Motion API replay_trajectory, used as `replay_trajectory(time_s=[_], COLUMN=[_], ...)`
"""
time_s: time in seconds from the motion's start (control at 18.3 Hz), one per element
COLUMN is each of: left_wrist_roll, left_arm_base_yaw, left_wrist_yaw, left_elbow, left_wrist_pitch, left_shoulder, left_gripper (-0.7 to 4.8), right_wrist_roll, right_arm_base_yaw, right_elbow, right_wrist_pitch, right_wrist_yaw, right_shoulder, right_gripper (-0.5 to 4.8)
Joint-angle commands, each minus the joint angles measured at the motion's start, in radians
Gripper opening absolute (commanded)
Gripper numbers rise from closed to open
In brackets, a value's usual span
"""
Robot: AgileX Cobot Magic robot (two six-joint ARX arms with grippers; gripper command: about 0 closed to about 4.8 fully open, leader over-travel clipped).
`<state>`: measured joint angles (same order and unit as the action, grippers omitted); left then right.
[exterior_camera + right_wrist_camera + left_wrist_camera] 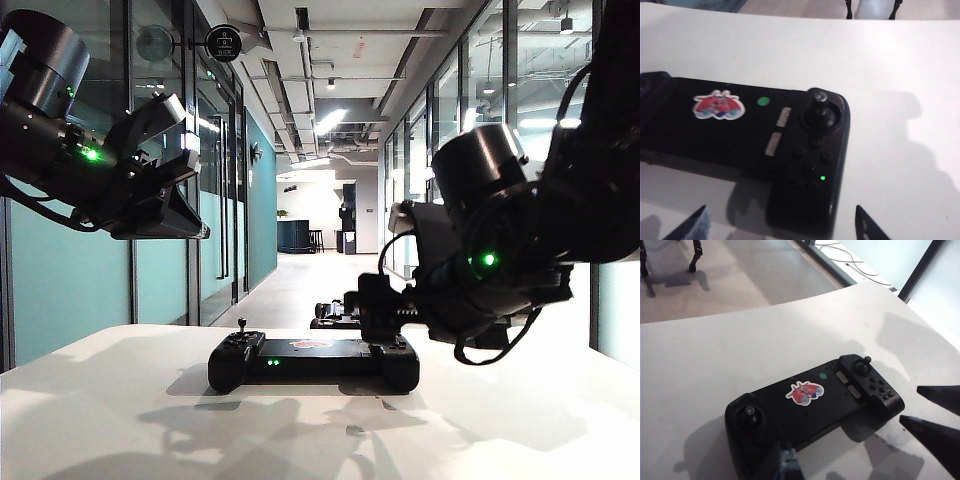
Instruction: Push the left joystick on the remote control sitting on the white table forward to make the robot dog walk in a straight line until it approaches the door.
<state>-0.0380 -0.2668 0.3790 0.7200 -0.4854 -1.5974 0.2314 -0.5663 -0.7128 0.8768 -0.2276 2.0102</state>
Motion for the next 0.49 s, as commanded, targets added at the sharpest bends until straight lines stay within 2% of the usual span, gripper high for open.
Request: replay_trajectory(time_s=[0.05,0.49], left_wrist_roll=[0.004,0.003], left_arm_base_yaw=[0.000,0.000], left_wrist_yaw=[0.008,0.011], left_elbow=[0.003,0.003], left_wrist_pitch=[-0.010,-0.010], left_shoulder=[0.002,0.002], left_gripper=[-0.06,-0.06], right_wrist_roll=[0.006,0.005], right_arm_base_yaw=[0.005,0.045], right_elbow=[-0.025,-0.098], right_wrist_pitch=[-0.027,-0.095], right_wrist_yaw=[0.003,0.096], right_shoulder=[0.011,0.045], right_gripper=[3.67,3.66])
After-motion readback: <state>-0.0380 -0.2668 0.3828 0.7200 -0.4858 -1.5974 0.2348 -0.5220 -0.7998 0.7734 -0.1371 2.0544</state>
